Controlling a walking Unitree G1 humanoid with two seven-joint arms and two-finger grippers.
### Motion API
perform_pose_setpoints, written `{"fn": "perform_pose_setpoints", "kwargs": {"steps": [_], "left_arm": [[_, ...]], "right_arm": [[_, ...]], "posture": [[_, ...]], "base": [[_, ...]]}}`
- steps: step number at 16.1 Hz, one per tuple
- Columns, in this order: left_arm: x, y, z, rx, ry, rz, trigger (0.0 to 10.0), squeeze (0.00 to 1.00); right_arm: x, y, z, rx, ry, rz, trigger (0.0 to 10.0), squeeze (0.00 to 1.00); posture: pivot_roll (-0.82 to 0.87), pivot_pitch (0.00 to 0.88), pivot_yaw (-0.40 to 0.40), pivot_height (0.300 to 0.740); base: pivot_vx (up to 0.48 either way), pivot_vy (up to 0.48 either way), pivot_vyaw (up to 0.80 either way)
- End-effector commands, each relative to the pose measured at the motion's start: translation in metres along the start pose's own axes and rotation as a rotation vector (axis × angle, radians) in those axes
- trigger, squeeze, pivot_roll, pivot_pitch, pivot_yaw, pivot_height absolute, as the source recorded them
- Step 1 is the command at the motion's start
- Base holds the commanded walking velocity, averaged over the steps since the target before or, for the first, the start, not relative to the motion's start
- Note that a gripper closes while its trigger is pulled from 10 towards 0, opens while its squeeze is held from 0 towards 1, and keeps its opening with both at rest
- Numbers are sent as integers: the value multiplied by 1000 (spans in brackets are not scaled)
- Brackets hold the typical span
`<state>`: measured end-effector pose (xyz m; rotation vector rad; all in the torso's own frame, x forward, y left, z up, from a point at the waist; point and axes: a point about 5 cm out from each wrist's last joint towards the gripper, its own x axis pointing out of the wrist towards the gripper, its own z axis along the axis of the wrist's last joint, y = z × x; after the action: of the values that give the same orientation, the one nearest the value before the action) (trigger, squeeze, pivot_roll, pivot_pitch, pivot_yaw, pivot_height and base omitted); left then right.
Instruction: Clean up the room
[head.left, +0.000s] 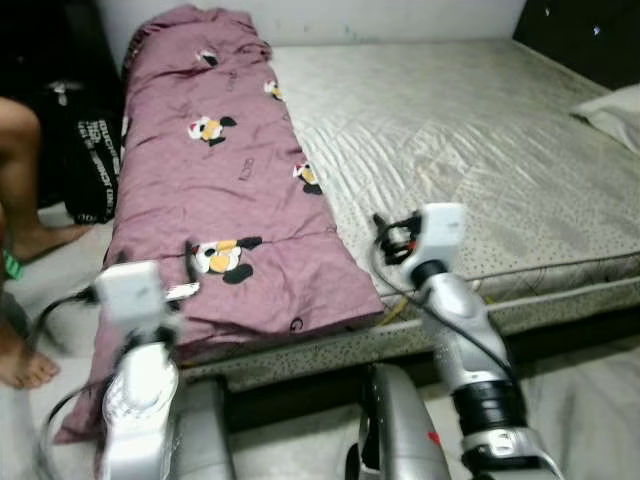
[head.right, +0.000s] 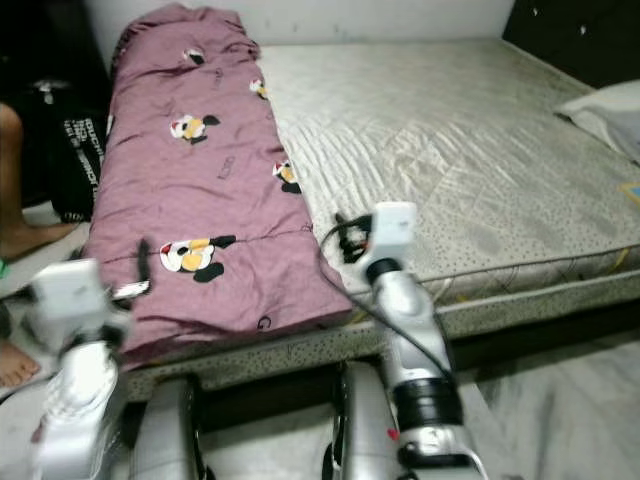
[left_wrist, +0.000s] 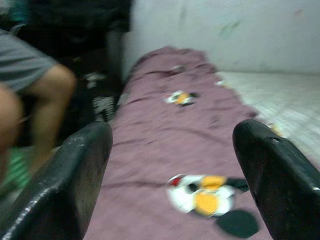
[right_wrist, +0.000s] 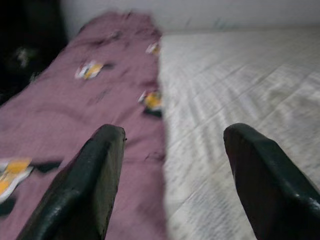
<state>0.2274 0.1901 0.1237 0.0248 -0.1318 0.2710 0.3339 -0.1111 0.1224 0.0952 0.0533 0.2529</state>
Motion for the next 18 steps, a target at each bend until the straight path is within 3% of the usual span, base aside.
{"fn": "perform_pose_setpoints", "kwargs": {"steps": [1,3,6,10,14,18], "left_arm": [[-10,3,5,-4,13,13,10000,0],[-36,10,11,20,70,38,10000,0],[-56,11,17,50,134,20,10000,0],[-63,10,22,43,181,1,10000,0],[-64,-3,24,19,220,-56,10000,0],[-60,-8,28,16,221,-91,10000,0]], "right_arm": [[5,16,-7,-16,54,76,10000,0],[8,40,-14,-6,69,166,10000,0],[14,62,-15,22,41,230,10000,0],[25,70,-10,18,16,226,10000,0],[30,75,-14,26,9,158,10000,0],[31,90,-39,-34,191,165,10000,0]], "posture": [[123,33,-79,516],[152,69,-87,516],[203,112,-80,516],[209,132,-68,516],[201,153,-59,516],[206,157,-44,516]], "base": [[0,0,0],[0,0,0],[0,0,0],[0,0,200],[0,0,200],[0,0,0]]}}
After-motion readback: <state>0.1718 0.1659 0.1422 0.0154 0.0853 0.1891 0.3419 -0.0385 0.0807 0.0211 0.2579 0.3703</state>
